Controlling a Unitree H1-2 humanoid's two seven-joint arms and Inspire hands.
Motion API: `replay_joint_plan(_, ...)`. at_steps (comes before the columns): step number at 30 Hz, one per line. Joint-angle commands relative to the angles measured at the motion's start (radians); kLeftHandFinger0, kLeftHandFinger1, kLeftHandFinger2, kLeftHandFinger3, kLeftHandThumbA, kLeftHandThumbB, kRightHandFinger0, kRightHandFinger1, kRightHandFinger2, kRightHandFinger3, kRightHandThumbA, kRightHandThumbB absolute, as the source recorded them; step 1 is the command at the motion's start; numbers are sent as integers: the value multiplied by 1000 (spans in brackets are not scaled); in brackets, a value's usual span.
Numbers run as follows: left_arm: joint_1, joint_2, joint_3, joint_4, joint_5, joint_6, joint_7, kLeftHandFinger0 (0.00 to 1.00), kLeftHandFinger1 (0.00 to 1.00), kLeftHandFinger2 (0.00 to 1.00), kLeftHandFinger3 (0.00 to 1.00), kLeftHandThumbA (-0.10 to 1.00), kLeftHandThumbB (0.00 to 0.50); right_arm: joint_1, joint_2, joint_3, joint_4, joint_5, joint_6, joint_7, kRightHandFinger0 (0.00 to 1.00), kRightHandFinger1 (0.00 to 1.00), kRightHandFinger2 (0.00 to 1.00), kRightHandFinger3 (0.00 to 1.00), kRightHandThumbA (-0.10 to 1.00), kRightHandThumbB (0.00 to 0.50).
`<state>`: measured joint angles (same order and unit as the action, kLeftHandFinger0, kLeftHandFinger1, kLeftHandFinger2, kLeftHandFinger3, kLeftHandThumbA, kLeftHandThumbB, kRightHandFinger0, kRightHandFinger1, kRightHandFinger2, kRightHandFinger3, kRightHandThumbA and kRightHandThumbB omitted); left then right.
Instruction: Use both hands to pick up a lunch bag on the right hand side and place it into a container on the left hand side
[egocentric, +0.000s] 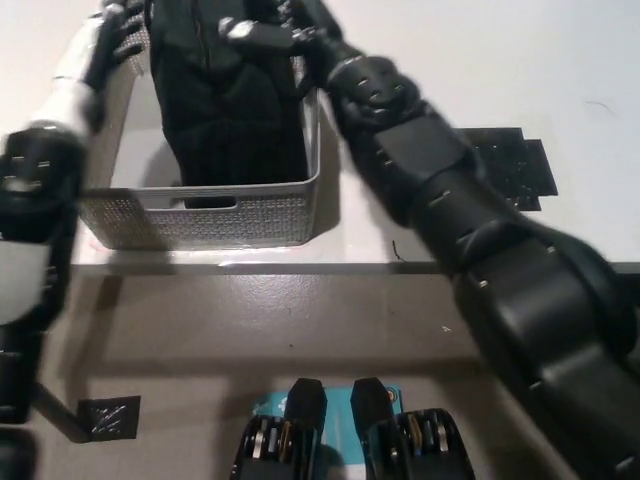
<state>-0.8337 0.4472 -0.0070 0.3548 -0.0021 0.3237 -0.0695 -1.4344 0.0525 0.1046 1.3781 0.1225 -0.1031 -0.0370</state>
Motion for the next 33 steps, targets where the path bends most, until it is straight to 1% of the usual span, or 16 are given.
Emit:
replay_joint_plan(1, -47, 186, -43, 12, 78, -83, -126, 1000, 1000, 1000, 1000, 1000, 245, -26, -130, 53, -87, -110, -22, 13, 1000, 1000, 1000, 1000, 914, 114)
replay_joint_plan(2, -53, 213, -60, 24, 101, -113, -119, 1000, 1000, 1000, 1000, 1000, 273, -11, -148, 62, -110, -117, -24, 25, 1000, 1000, 1000, 1000, 1000, 133)
replay_joint_plan(3, -57, 233, -55, 25, 96, -125, -118, 1000, 1000, 1000, 1000, 1000, 304, 13, -163, 87, -153, -152, -25, 0, 1000, 1000, 1000, 1000, 1000, 195)
replay_joint_plan(4, -60, 250, -58, 21, 99, -123, -119, 1000, 1000, 1000, 1000, 1000, 309, 36, -175, 111, -192, -187, -34, -30, 1000, 1000, 1000, 1000, 1000, 222)
replay_joint_plan(6, -65, 271, -78, 12, 115, -129, -131, 1000, 1000, 1000, 1000, 1000, 326, 71, -193, 126, -251, -212, -40, -56, 1000, 1000, 1000, 1000, 1000, 237)
replay_joint_plan(9, -81, 306, -91, 12, 132, -188, -139, 1000, 1000, 1000, 1000, 1000, 357, 112, -226, 125, -345, -226, -33, -68, 1000, 1000, 1000, 1000, 1000, 267)
replay_joint_plan(12, -97, 330, -99, 9, 150, -225, -145, 1000, 1000, 1000, 1000, 1000, 374, 139, -245, 107, -419, -227, 2, -54, 1000, 1000, 1000, 1000, 1000, 269)
replay_joint_plan(15, -106, 346, -104, -8, 174, -235, -152, 1000, 1000, 1000, 1000, 1000, 348, 158, -260, 99, -468, -239, 32, -44, 1000, 1000, 1000, 1000, 1000, 257)
replay_joint_plan(17, -112, 352, -105, -22, 189, -231, -155, 1000, 1000, 1000, 1000, 1000, 339, 168, -265, 90, -482, -238, 35, -37, 1000, 1000, 1000, 1000, 1000, 247)
replay_joint_plan(19, -112, 349, -100, -33, 190, -225, -161, 1000, 1000, 1000, 1000, 1000, 363, 185, -268, 78, -506, -234, 41, -32, 1000, 1000, 1000, 1000, 1000, 248)
replay_joint_plan(23, -73, 331, -59, -102, 149, -198, -164, 1000, 1000, 1000, 1000, 1000, 368, 266, -276, 39, -632, -207, 85, -8, 1000, 1000, 1000, 1000, 1000, 265)
replay_joint_plan(24, -46, 325, -38, -147, 133, -187, -163, 1000, 1000, 1000, 1000, 1000, 369, 300, -273, 20, -689, -191, 91, -3, 1000, 1000, 1000, 1000, 1000, 275)
replay_joint_plan(25, -6, 319, -8, -206, 102, -175, -164, 1000, 1000, 1000, 1000, 1000, 347, 346, -267, -2, -771, -169, 84, -4, 1000, 1000, 1000, 1000, 1000, 281)
replay_joint_plan(27, 79, 301, 54, -330, 50, -153, -156, 1000, 1000, 1000, 1000, 1000, 345, 444, -253, -33, -961, -136, 76, 4, 1000, 1000, 1000, 1000, 1000, 264)
replay_joint_plan(29, 146, 273, 104, -430, 11, -140, -139, 1000, 1000, 1000, 1000, 1000, 369, 529, -242, -48, -1138, -113, 81, 6, 1000, 1000, 1000, 1000, 1000, 234)
replay_joint_plan(33, 328, 163, 208, -649, -143, -206, -96, 1000, 1000, 1000, 1000, 1000, 289, 751, -208, -58, -1558, -21, 93, 9, 1000, 1000, 1000, 1000, 1000, 258)
